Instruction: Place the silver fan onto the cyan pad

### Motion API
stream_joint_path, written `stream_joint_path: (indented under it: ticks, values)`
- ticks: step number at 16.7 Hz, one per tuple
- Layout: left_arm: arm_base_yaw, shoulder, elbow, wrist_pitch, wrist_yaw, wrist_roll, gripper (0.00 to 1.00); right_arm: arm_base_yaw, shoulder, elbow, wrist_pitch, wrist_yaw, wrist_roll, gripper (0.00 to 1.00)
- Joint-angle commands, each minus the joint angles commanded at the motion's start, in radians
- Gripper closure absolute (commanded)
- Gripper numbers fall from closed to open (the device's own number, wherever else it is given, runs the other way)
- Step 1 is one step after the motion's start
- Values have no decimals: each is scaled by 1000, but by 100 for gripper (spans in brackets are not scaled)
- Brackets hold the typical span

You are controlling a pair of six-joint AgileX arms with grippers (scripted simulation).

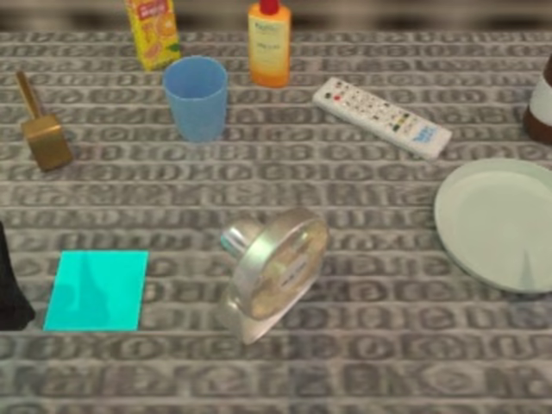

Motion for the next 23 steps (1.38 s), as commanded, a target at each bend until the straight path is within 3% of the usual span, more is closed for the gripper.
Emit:
stream_joint_path:
  ticks: [4, 8, 23]
  values:
    - [-18, 31, 30, -30, 2, 1, 0, 0, 0, 0, 0, 0, 0, 0]
    - [-106, 219, 215, -195, 9, 3, 0, 0, 0, 0, 0, 0, 0, 0]
    - [-625, 1670, 1617, -1240, 1, -8, 0, 0, 0, 0, 0, 0, 0, 0]
